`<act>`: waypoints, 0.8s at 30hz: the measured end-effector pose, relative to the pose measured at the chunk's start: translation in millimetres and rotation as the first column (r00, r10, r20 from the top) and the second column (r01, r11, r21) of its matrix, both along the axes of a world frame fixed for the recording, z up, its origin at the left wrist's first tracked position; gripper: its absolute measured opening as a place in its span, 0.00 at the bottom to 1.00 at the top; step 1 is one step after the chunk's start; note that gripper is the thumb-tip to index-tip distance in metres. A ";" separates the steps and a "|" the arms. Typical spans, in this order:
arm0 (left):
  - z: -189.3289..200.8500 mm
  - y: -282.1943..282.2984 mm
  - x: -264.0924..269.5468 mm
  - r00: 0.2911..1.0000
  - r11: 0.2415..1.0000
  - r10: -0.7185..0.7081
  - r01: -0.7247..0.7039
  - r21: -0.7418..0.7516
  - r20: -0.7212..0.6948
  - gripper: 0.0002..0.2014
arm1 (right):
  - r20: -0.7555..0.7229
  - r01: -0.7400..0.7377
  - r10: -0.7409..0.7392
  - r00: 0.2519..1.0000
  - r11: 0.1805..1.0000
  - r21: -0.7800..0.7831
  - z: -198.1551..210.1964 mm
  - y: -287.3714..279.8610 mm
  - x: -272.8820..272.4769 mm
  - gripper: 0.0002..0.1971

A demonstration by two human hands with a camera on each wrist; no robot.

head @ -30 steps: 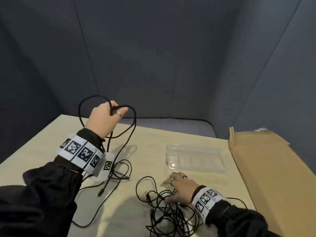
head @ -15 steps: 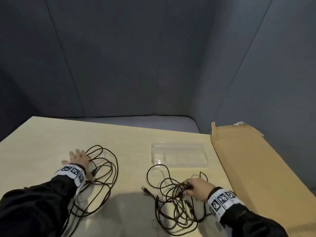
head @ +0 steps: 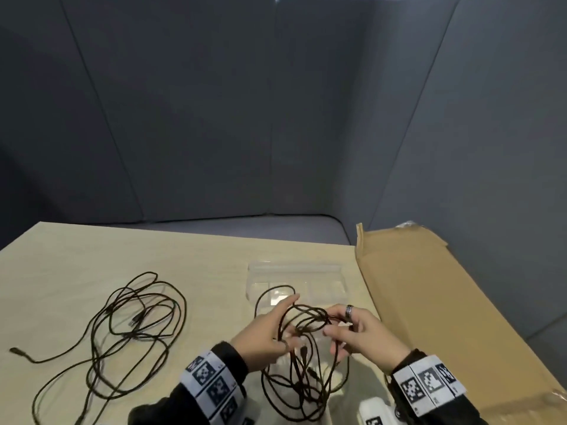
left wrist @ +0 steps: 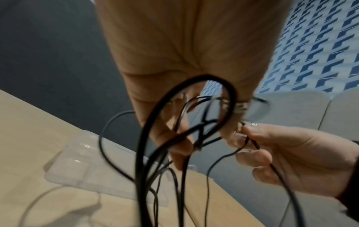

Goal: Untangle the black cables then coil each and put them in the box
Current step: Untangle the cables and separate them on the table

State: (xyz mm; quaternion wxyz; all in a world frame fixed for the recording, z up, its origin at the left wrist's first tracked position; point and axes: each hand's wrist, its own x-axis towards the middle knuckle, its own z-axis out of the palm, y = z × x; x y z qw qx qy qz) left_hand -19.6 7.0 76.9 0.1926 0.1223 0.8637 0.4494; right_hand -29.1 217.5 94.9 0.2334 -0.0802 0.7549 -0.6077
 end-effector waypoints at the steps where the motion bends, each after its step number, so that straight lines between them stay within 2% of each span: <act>1: 0.4 3.1 0.8 0.999 0.999 0.040 -0.040 0.007 0.009 0.28 | -0.039 0.081 -0.081 0.996 0.997 0.009 -0.5 6.4 -0.1 0.07; 4: -0.5 5.7 3.7 0.984 0.974 0.163 -0.171 0.147 0.067 0.10 | -0.191 0.271 -0.246 0.950 0.956 0.115 -6.0 34.7 -2.2 0.05; 9: -11.1 10.0 13.3 0.909 0.895 0.410 -0.386 0.224 -0.073 0.10 | -0.373 0.304 -0.191 0.908 0.913 0.271 -10.8 70.2 6.1 0.05; 11: -18.9 12.7 16.0 0.849 0.813 0.527 -0.493 0.309 -0.030 0.10 | -0.448 0.391 -0.229 0.864 0.865 0.313 -13.9 83.1 5.8 0.07; 12: -21.2 13.1 17.1 0.815 0.747 0.579 -0.549 0.374 0.040 0.09 | -0.466 0.445 -0.280 0.839 0.846 0.293 -14.7 90.6 4.1 0.07; 14: -21.3 13.3 20.9 0.765 0.634 0.623 -0.615 0.469 0.160 0.08 | -0.389 0.523 -0.436 0.811 0.839 0.149 -12.9 104.3 0.5 0.07; 16: -20.4 14.2 24.0 0.742 0.597 0.646 -0.637 0.488 0.177 0.08 | -0.264 0.587 -0.566 0.781 0.809 0.003 -8.4 113.1 -0.8 0.06; 17: -20.1 15.4 25.1 0.729 0.584 0.660 -0.649 0.488 0.179 0.08 | -0.248 0.629 -0.616 0.748 0.777 -0.033 -6.9 116.6 -1.1 0.06; 20: -24.0 15.6 23.6 0.639 0.483 0.729 -0.734 0.477 0.246 0.09 | -0.246 0.756 -0.762 0.598 0.639 -0.141 -5.3 126.6 -5.1 0.05; 22: -26.4 10.6 20.8 0.581 0.432 0.766 -0.781 0.451 0.274 0.10 | -0.158 0.811 -0.848 0.506 0.530 -0.246 -2.9 133.8 -9.7 0.06; 24: -28.6 3.7 16.8 0.545 0.413 0.794 -0.809 0.418 0.271 0.10 | -0.067 0.839 -0.906 0.419 0.414 -0.352 0.1 142.1 -13.8 0.07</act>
